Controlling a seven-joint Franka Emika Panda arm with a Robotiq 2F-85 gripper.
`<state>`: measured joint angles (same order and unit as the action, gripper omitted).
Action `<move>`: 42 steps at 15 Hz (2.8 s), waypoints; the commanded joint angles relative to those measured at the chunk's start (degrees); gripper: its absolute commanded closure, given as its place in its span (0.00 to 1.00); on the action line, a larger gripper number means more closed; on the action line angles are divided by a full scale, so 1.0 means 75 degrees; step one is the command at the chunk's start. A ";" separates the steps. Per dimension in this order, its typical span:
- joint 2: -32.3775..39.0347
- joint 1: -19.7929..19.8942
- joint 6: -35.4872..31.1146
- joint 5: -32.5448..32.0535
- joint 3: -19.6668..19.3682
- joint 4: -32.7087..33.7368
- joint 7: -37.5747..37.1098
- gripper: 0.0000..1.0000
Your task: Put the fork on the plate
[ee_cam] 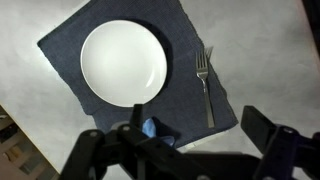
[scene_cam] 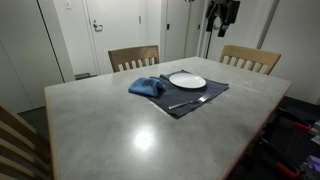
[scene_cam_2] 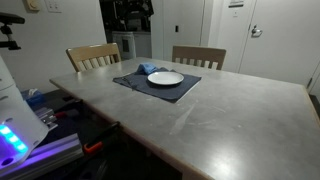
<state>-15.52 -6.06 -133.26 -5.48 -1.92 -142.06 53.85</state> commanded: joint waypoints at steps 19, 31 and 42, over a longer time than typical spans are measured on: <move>0.2010 -0.0778 -0.2433 0.0951 0.0456 -0.0533 0.2294 0.00; 0.4062 -0.0058 -0.2621 0.1064 0.1281 0.0294 0.3112 0.00; 0.4854 -0.0046 -0.2708 0.0231 0.1330 0.0180 0.1800 0.12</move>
<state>19.62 -6.22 -152.97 -0.33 8.65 -140.64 73.12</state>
